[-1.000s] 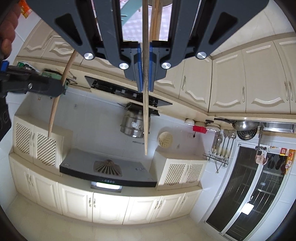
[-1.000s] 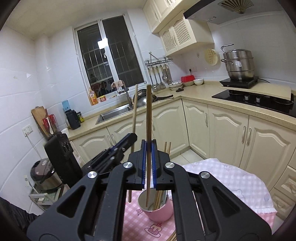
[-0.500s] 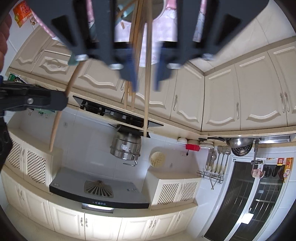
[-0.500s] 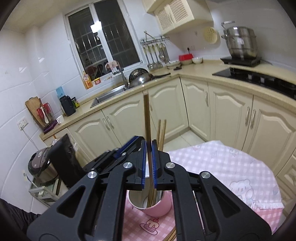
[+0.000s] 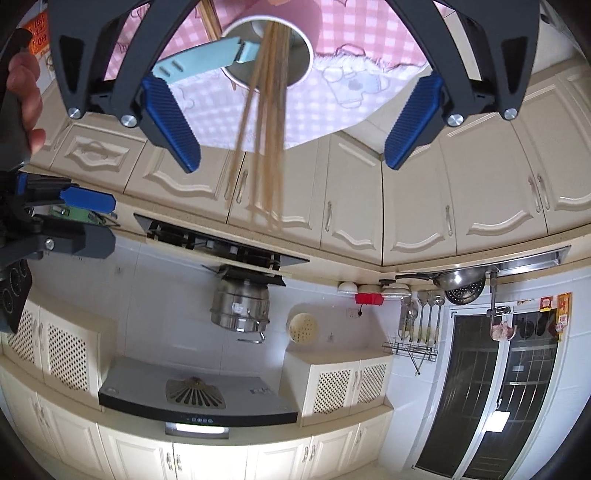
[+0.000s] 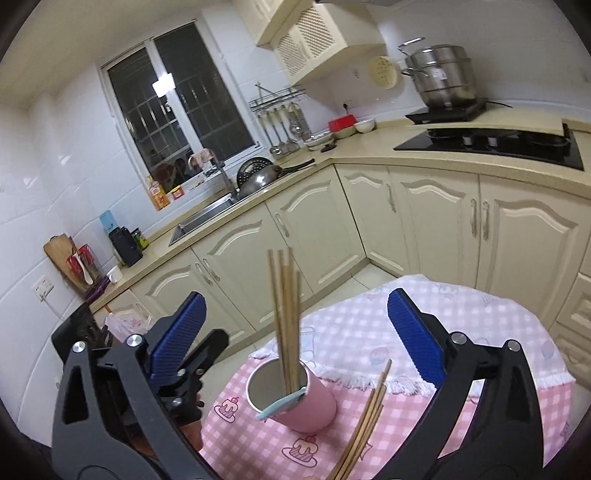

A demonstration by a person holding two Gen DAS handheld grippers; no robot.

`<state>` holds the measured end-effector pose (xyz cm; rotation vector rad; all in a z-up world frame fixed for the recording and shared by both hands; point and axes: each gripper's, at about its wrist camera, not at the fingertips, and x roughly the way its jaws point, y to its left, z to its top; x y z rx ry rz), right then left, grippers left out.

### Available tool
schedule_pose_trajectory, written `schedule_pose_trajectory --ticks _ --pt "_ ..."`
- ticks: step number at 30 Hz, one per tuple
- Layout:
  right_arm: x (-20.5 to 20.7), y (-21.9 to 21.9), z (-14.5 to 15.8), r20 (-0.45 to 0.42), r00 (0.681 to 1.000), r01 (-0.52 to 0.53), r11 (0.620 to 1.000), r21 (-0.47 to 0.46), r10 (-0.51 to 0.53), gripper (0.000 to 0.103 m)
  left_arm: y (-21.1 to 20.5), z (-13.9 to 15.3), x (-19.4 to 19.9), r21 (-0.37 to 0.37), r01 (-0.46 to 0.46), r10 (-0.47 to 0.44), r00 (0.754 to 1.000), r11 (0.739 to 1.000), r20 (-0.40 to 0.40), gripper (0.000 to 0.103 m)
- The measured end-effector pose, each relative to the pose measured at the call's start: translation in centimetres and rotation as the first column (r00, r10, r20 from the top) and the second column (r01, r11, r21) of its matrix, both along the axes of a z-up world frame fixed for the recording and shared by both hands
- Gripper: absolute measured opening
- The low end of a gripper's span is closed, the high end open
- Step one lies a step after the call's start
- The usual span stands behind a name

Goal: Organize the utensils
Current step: 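Lift both chopsticks and lower them into the pink cup, then move both tools back down to the loose chopsticks beside the cup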

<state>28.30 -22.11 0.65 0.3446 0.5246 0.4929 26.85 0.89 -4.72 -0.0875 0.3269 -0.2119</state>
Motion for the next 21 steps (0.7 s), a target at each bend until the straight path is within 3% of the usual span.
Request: schedule_pose_trajectory --ticks 13,21 --pt "-1.7 -2.5 -2.3 -0.085 0.994 0.072 0.997 -0.014 -0.073 0.097 -1.1 -0.6 -3.0 0.027 0.025 -0.023 0.997 0.999 -0.071 0.098" --pt "-2.9 -3.3 -6.3 -0.198 0.974 0.095 0.992 -0.083 -0.109 0.097 -2.0 -1.7 -4.5 0.072 0.039 -0.028 0.989 0.997 -0.145 0.098"
